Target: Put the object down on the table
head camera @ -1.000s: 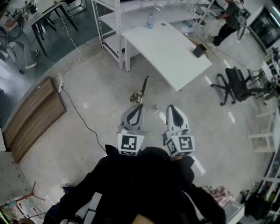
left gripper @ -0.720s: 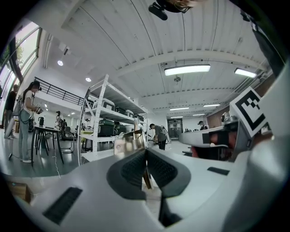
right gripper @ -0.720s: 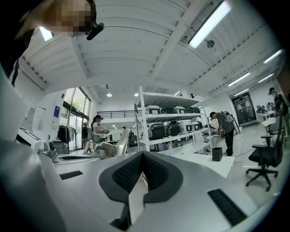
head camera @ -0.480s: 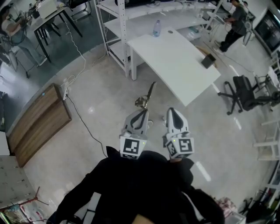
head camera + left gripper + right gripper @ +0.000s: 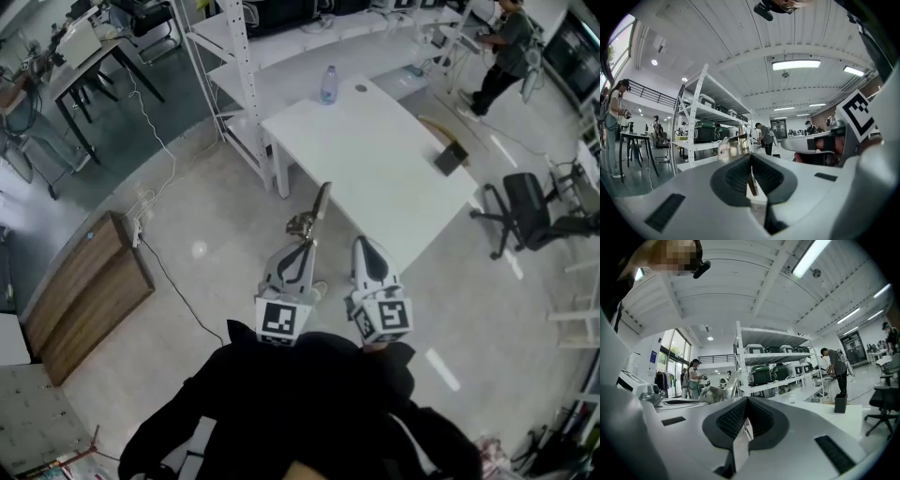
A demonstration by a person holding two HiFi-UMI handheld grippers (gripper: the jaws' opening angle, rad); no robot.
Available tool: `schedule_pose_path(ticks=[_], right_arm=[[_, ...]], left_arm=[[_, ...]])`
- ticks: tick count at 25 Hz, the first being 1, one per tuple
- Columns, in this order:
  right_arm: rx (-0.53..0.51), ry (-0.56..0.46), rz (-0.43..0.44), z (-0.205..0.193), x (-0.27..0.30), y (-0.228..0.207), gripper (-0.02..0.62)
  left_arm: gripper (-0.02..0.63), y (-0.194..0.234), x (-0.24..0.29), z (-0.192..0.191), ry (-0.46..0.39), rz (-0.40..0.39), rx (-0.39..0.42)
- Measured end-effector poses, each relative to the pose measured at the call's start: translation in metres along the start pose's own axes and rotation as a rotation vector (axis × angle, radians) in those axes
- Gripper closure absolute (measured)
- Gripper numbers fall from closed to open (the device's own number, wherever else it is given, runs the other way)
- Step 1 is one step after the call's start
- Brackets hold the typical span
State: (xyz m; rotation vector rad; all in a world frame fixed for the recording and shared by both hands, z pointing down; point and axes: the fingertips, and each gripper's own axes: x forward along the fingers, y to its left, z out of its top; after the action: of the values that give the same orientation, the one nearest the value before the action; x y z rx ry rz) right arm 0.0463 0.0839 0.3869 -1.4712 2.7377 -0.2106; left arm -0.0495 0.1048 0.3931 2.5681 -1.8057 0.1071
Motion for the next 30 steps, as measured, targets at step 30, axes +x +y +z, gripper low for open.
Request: schedule_pose_path(ticks=[30], right_arm=[[0.043, 0.059, -0.066, -0.009, 0.165, -0.113, 0.607]], left_arm=[[0.597, 0.081, 0.206, -0.018, 0.089, -0.095, 0.004]])
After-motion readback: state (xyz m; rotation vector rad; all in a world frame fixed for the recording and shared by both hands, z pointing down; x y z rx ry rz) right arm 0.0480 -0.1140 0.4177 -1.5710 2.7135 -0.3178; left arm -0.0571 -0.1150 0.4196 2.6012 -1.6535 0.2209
